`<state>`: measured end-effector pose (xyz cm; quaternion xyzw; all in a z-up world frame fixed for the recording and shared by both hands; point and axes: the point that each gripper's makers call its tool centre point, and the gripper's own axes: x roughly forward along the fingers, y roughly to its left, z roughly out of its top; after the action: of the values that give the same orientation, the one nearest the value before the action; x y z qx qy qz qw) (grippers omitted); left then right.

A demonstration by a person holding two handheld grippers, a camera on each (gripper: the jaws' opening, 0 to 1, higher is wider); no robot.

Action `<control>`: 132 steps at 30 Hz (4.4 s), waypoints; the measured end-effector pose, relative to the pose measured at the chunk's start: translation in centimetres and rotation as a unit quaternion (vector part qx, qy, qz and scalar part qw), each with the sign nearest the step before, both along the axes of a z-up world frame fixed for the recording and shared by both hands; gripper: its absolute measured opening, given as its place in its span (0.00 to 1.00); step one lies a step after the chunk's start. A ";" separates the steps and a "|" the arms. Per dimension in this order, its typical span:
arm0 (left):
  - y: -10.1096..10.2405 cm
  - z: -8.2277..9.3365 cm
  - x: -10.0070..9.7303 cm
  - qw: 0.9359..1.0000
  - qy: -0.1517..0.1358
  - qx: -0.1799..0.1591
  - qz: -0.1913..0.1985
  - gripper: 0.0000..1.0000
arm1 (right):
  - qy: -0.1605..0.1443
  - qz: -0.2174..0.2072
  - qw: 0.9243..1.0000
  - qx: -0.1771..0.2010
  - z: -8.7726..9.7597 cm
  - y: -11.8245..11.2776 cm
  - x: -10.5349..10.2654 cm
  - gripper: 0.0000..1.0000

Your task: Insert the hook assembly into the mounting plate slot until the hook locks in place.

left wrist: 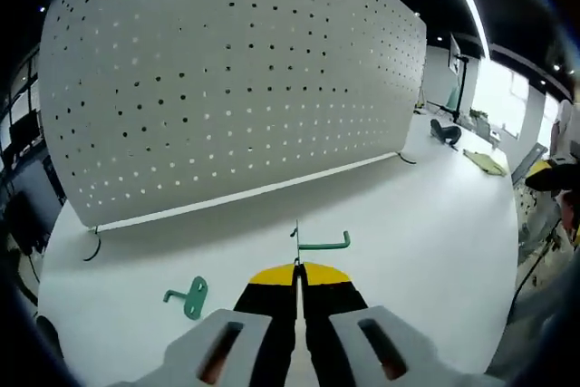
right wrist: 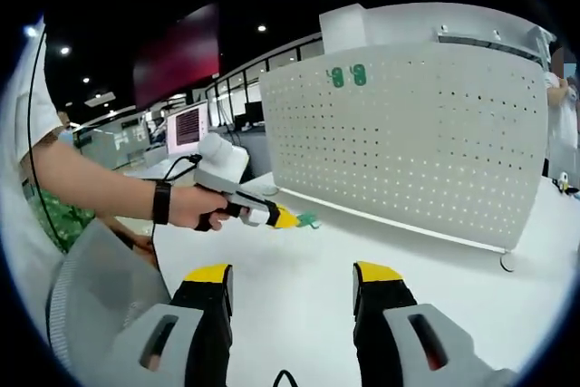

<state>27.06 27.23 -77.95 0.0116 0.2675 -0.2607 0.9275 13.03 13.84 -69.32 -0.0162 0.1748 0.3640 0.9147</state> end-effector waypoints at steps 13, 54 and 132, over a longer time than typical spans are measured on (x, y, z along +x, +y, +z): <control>-1.1 2.1 -2.7 0.998 -0.030 -0.053 -0.017 0.01 | 0.004 0.004 1.000 0.010 0.0 0.5 -0.2 0.54; -4.3 9.6 -8.7 0.977 -0.130 -0.157 -0.065 0.01 | 0.011 0.010 0.997 0.072 2.3 3.3 0.6 0.39; -8.0 12.4 -11.8 0.956 -0.225 -0.165 -0.087 0.02 | 0.078 -0.085 0.960 0.256 5.2 3.0 2.7 0.01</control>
<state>15.22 19.25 -65.57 -0.0599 0.0031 -0.3720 0.9263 15.75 16.82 -64.11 0.2618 0.1479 0.3173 0.8994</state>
